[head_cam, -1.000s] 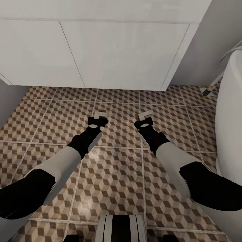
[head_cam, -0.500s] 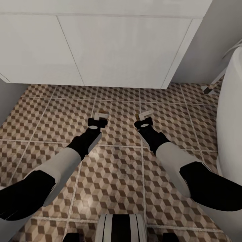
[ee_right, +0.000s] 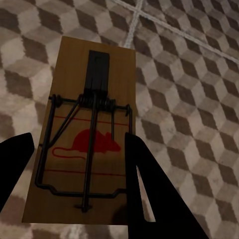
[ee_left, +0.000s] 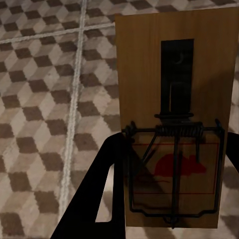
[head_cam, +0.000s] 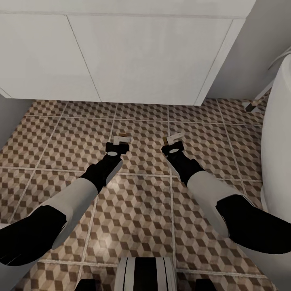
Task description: Take the four mousetraps from the cabinet in the bathroom and place them on the bathroom floor. Make sure all four end up on the same floor surface, and ensure that at least two of them are either under or directly next to the same bathroom sink.
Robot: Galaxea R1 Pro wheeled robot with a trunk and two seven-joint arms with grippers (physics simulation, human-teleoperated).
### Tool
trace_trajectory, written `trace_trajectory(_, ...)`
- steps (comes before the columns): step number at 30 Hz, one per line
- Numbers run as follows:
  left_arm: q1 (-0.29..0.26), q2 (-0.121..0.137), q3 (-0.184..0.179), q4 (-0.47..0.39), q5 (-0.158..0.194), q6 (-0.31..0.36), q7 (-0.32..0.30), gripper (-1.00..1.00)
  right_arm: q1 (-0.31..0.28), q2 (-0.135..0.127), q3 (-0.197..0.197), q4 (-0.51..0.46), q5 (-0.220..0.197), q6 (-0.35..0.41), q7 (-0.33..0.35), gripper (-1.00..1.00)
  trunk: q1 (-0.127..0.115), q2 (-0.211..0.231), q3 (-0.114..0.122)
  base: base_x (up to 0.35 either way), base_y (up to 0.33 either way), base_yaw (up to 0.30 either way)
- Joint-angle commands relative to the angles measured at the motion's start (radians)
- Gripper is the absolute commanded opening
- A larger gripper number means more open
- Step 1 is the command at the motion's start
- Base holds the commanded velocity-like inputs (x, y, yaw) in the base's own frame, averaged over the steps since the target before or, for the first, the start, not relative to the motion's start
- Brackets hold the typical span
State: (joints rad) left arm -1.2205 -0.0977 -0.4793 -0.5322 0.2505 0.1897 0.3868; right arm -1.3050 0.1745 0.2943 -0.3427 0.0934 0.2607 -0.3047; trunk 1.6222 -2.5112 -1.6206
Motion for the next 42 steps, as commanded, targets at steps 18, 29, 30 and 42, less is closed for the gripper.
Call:
trace_trajectory(18,-0.001,0.001,-0.008,-0.002,0.007,0.005,0.012,-1.0,0.0,0.0,0.003,-0.001,0.009,0.009,-0.004,-1.0,-0.005,0.002,0.036,0.0,0.0,0.0)
trace_trajectory(29,-0.001,0.001,-0.01,-0.002,0.007,0.005,0.013,-1.0,0.0,0.0,0.003,0.005,0.009,0.009,-0.003,-1.0,-0.01,0.005,0.062,0.0,0.0,0.0)
trace_trajectory(30,-0.001,0.001,-0.01,-0.001,0.007,0.005,0.013,-1.0,0.0,0.0,0.003,0.005,0.009,0.009,-0.003,-1.0,-0.011,0.005,0.064,0.0,0.0,0.0)
trace_trajectory(42,0.0,0.001,-0.01,0.001,0.007,0.005,0.012,-1.0,0.0,0.0,0.003,0.008,0.009,0.009,-0.002,-1.0,-0.016,0.008,0.091,0.0,0.0,0.0)
